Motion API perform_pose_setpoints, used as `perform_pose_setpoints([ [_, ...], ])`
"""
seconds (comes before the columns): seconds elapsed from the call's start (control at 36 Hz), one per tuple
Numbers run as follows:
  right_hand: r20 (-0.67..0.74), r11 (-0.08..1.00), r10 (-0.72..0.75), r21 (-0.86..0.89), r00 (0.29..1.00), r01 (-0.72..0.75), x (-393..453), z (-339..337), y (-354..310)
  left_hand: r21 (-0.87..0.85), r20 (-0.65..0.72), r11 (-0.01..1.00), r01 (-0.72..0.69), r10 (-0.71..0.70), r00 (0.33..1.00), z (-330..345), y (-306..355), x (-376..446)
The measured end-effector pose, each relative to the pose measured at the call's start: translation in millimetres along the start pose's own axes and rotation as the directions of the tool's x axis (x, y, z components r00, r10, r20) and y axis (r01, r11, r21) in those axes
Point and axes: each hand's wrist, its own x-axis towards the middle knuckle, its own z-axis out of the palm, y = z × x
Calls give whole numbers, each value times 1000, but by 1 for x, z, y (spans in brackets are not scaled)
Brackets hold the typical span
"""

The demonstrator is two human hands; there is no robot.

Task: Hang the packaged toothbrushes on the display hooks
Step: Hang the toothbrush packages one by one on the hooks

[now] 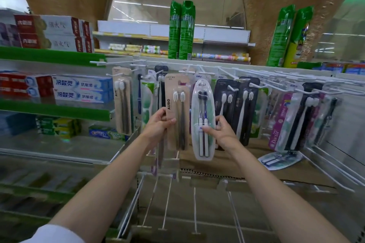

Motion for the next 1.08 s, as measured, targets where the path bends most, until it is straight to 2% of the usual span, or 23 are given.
perform_pose_setpoints([
  [0.17, -47, 990, 8, -139, 999, -14, 13, 4, -1, -20, -2, 1000, -22, 22, 1000, 1, -4, 5],
  [0.47, -22, 993, 53, -104, 998, -55, 18, 7, 1, -34, 90, 999, 1, 2, 996, -9, -9, 18],
  [0.86, -59, 995, 34, -93, 998, -39, 20, 14, -1, -101, 51, 994, 52, -47, 998, -17, -8, 32],
  [1.0, -93, 997, 24, -74, 995, -31, 22, 18, -1, 95, -47, 995, 29, -25, 999, 3, 0, 37],
  [1.08, -119, 995, 34, -94, 992, -45, 23, 22, -3, 248, -168, 969, 20, 23, 985, 8, 3, 48],
])
